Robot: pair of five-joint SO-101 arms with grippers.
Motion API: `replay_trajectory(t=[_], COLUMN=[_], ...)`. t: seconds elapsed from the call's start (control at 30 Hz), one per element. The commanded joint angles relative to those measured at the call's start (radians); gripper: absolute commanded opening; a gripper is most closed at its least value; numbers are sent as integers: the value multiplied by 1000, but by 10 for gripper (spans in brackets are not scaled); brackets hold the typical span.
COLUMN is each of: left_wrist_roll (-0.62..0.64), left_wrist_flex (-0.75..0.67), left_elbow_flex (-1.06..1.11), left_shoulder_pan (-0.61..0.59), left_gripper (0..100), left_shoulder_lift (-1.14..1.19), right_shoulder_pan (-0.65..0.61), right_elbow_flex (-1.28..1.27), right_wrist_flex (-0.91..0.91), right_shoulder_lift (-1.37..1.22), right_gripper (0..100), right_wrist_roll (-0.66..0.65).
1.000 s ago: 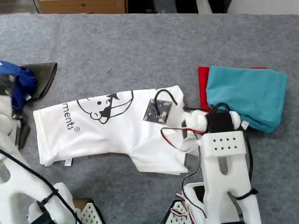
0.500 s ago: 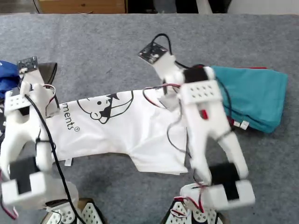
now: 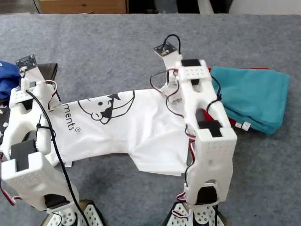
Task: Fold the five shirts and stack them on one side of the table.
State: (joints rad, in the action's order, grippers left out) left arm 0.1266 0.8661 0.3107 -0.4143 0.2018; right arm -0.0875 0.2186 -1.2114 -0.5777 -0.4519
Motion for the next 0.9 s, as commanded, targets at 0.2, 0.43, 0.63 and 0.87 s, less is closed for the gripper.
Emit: replay_trajectory(t=[0.2, 0.43, 0.63, 0.87], left_wrist_roll=[9, -123, -121, -101], left_wrist_flex=[115, 445, 354, 342], left_elbow_flex=[-160, -242, -145, -418], left_shoulder_pan=[-64, 56, -1, -82], left_gripper=[28, 28, 28, 28], left_shoulder_lift=[11, -210, -124, 242], right_shoulder_pan=[15, -43, -52, -9], right_elbow_flex=[375, 493, 503, 556], right_wrist_flex=[-299, -348, -261, -218], right_shoulder_lift=[-1, -24, -206, -314], right_gripper=[15, 15, 15, 15], right_wrist_roll=[-141, -144, -143, -144])
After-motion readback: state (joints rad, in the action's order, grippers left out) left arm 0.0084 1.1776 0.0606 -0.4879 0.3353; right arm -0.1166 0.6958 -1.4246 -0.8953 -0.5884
